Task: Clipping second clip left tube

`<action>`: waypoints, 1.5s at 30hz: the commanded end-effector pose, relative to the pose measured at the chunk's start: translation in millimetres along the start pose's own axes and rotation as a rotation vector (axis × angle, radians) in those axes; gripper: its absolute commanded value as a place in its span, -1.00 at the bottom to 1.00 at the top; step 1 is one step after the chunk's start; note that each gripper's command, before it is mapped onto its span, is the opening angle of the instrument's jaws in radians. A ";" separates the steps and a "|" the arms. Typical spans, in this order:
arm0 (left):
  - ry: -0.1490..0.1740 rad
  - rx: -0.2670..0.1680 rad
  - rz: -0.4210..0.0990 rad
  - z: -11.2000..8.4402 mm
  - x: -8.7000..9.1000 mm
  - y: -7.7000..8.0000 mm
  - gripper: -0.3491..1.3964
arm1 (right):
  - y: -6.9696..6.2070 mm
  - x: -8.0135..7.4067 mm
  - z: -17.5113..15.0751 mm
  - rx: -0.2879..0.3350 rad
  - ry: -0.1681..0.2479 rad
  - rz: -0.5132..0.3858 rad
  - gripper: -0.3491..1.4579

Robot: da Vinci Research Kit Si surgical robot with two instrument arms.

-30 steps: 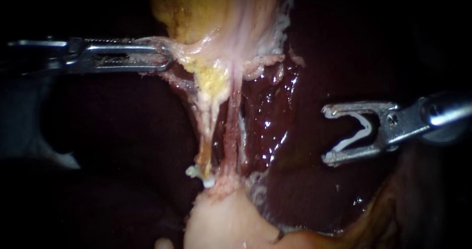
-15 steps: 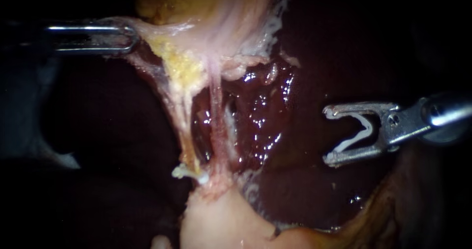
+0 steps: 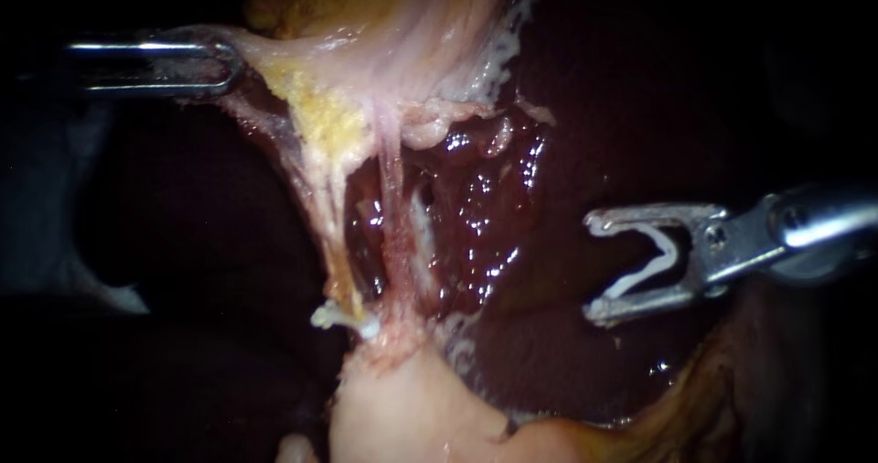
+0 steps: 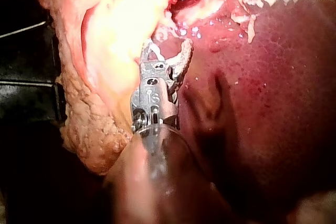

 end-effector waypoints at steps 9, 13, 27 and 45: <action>0.001 0.002 0.001 0.2 -0.1 0.1 -1.00 | -1.2 1.7 7.4 0.014 0.026 0.101 -0.06; 0.003 0.006 0.000 0.3 -0.2 0.2 -1.00 | -1.4 2.7 10.2 0.037 0.052 0.143 -0.06; 0.002 0.003 0.000 0.5 -0.2 0.5 -1.00 | 1.6 5.0 17.4 0.069 0.160 0.212 -0.06; 0.003 0.005 -0.001 0.6 -0.3 0.7 -1.00 | 3.9 2.1 21.3 0.112 0.173 0.232 -0.07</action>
